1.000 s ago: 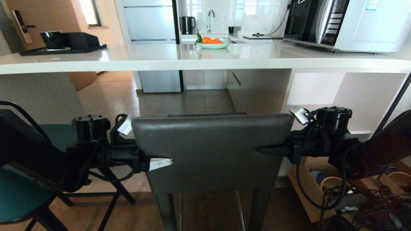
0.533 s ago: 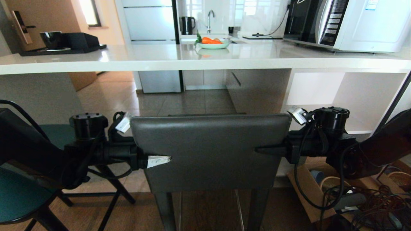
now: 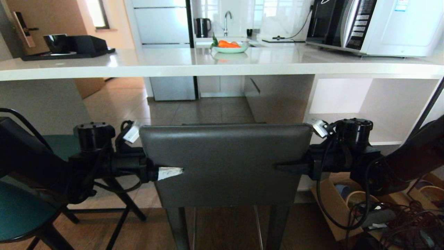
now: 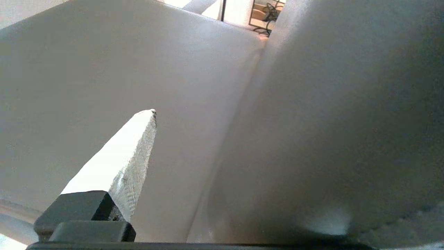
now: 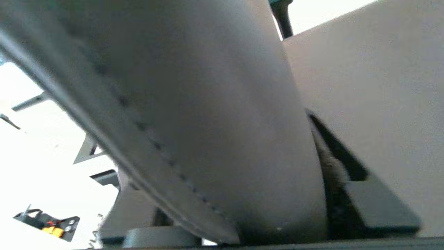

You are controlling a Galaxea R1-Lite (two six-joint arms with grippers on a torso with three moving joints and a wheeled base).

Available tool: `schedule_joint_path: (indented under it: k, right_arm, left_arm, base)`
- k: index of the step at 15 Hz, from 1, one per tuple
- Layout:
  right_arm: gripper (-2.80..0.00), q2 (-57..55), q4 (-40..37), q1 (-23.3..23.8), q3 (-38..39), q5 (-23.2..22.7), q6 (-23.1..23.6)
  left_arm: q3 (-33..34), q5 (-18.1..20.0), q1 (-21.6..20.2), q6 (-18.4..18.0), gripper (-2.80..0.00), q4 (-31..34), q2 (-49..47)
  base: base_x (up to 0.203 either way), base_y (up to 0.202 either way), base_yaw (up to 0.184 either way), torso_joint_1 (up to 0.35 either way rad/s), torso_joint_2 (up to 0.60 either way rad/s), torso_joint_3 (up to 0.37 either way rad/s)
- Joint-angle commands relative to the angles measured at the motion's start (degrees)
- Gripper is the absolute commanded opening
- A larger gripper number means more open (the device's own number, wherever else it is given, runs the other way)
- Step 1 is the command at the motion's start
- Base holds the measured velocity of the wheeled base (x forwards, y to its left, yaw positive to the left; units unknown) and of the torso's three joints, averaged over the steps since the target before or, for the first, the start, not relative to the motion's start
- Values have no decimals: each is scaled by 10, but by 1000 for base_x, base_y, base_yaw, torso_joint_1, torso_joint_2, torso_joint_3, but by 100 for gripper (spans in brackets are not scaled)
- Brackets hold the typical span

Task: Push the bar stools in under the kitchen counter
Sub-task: Push the gray chair back under the dining table

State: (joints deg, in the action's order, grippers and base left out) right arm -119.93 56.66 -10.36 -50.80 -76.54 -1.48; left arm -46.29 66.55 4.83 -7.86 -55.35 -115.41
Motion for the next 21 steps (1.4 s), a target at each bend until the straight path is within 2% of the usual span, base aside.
schedule_joint_path:
  k: [1, 4, 14, 19, 21]
  right_arm:
    - [0, 0, 6, 3, -1, -3, 2]
    - [0, 2, 6, 17, -2, -8, 1]
    - [0, 3, 6, 16, -2, -9, 2]
    - [0, 8, 6, 25, -2, -12, 1]
    - [0, 11, 6, 25, 0, -12, 2]
  left_arm:
    - [5, 5, -5, -2, 0, -3, 3]
    - [13, 9, -12, -2, 0, -3, 13]
    - [8, -3, -3, -1, 0, -5, 14]
    - [72, 2, -22, -5, 0, -14, 29]
    - [65, -2, -17, -1, 0, -15, 31]
  base:
    - [0, 0, 0, 0, 0, 0]
    - [0, 0, 0, 0, 0, 0]
    - [0, 0, 0, 0, 0, 0]
    - [0, 0, 0, 0, 0, 0]
    - [0, 0, 0, 0, 0, 0]
